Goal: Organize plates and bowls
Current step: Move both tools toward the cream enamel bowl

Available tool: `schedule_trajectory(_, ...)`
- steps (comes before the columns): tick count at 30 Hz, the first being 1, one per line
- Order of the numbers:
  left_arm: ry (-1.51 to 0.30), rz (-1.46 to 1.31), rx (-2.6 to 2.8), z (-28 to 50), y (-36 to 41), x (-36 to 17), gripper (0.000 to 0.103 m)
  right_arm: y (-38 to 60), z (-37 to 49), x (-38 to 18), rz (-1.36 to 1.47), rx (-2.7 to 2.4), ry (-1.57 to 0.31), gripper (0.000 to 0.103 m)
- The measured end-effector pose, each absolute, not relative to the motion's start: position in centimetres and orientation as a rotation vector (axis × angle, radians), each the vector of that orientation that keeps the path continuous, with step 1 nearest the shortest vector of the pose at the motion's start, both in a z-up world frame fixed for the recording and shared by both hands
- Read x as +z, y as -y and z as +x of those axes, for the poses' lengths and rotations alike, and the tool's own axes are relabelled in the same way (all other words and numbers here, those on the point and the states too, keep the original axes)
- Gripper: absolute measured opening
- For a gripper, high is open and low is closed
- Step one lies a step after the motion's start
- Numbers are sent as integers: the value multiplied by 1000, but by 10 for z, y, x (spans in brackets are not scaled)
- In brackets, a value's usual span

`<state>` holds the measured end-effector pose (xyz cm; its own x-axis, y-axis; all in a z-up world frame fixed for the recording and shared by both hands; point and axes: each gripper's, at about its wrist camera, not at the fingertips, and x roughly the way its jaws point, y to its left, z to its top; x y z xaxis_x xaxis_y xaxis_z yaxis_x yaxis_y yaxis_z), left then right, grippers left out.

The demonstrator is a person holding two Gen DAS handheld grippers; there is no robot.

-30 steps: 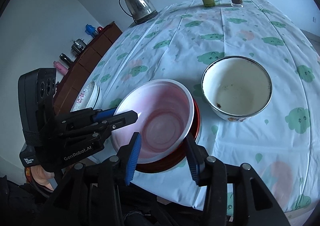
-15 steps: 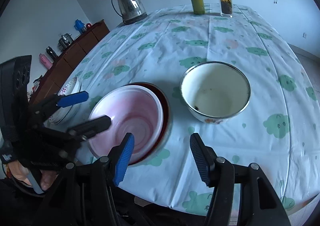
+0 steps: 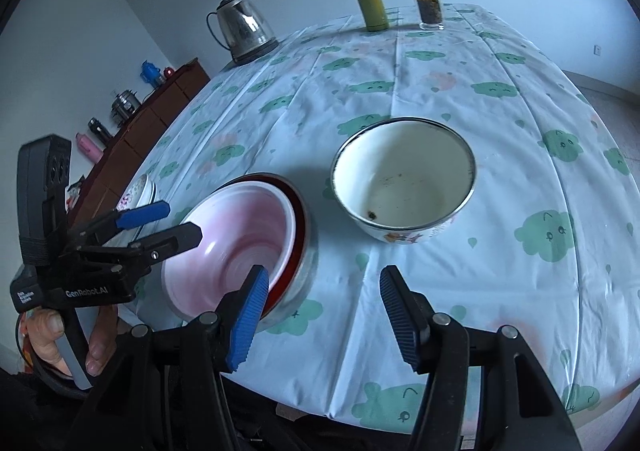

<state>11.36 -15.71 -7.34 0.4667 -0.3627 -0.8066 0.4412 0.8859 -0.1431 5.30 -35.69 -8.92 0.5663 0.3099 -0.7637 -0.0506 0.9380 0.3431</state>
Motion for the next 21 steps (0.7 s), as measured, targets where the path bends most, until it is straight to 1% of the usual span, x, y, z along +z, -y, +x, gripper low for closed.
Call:
schedule_trajectory(7, -1000, 97, -471, 120, 160, -97, 94, 360, 52, -92, 315, 210, -947, 61)
schedule_trajectory(14, -995, 100, -461, 123, 160, -108, 94, 363, 52, -94, 327, 204, -942, 61)
schedule_trajectory(21, -957, 131, -464, 121, 165, -98, 94, 371, 53, -92, 339, 193, -932, 61)
